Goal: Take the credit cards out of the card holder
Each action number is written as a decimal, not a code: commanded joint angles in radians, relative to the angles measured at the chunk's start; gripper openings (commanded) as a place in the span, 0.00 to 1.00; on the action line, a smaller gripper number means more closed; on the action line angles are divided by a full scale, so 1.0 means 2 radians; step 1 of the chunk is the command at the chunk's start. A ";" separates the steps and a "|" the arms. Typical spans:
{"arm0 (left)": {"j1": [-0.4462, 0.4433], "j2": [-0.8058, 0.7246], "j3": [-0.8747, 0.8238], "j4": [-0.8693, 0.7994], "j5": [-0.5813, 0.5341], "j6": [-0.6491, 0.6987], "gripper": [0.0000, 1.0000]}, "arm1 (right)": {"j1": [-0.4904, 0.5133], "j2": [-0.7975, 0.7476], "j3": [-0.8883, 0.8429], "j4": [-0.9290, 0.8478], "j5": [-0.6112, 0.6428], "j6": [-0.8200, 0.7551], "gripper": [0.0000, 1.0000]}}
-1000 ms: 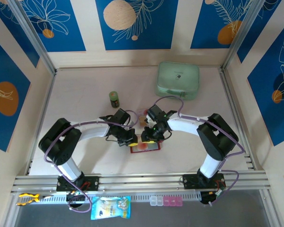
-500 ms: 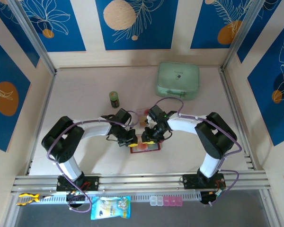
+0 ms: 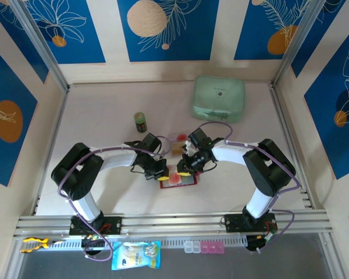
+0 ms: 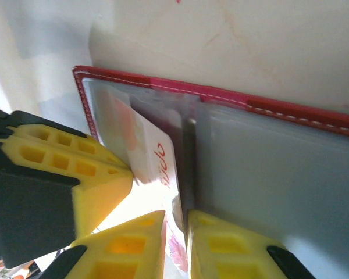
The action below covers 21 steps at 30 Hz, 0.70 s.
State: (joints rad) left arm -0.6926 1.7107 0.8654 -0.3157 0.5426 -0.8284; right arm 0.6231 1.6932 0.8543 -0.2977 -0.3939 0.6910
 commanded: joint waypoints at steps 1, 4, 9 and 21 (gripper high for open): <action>-0.005 0.015 0.000 -0.033 -0.018 0.006 0.06 | -0.002 -0.006 -0.005 0.010 -0.022 0.007 0.16; -0.004 0.013 0.001 -0.032 -0.019 0.007 0.06 | -0.002 -0.001 -0.004 0.010 -0.024 0.006 0.14; -0.002 0.006 -0.003 -0.032 -0.022 0.007 0.06 | -0.003 -0.005 -0.005 0.001 -0.011 0.001 0.11; 0.007 -0.016 0.002 -0.061 -0.046 0.020 0.06 | -0.024 -0.056 -0.015 -0.059 0.024 -0.034 0.08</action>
State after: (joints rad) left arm -0.6891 1.6897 0.8654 -0.3595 0.5060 -0.8116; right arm 0.5884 1.6196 0.8463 -0.3424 -0.3702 0.6571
